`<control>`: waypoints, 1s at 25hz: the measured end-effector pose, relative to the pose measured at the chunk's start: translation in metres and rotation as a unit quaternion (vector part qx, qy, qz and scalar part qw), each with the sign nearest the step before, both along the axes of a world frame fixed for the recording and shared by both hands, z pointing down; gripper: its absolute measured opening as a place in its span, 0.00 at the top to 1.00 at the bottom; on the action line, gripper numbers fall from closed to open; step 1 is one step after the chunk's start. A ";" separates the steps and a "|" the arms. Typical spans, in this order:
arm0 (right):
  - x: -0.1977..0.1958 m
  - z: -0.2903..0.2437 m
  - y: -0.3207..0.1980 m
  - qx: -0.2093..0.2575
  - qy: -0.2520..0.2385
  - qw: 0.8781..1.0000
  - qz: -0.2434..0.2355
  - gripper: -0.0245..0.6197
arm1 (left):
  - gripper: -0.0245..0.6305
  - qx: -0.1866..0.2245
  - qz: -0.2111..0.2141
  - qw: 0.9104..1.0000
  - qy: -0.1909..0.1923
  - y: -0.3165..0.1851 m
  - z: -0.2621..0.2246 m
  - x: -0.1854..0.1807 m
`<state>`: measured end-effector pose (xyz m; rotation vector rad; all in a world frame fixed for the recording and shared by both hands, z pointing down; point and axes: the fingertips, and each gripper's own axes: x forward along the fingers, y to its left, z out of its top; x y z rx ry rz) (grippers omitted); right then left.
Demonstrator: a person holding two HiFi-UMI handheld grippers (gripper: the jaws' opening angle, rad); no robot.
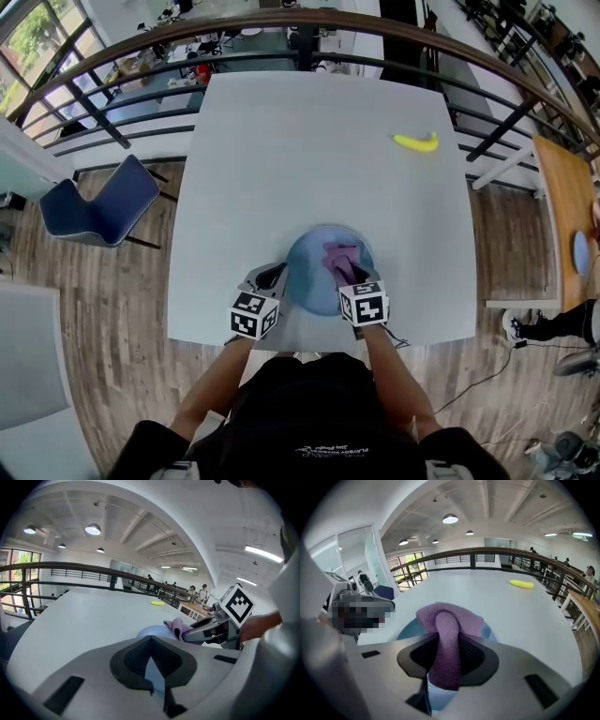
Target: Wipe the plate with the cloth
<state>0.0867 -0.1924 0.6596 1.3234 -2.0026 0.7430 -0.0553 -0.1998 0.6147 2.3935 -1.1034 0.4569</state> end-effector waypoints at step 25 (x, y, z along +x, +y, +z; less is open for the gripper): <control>0.025 -0.201 -0.044 0.310 -0.086 0.947 0.002 0.77 | 0.95 0.118 -0.069 0.990 0.040 -0.033 -0.129 -0.002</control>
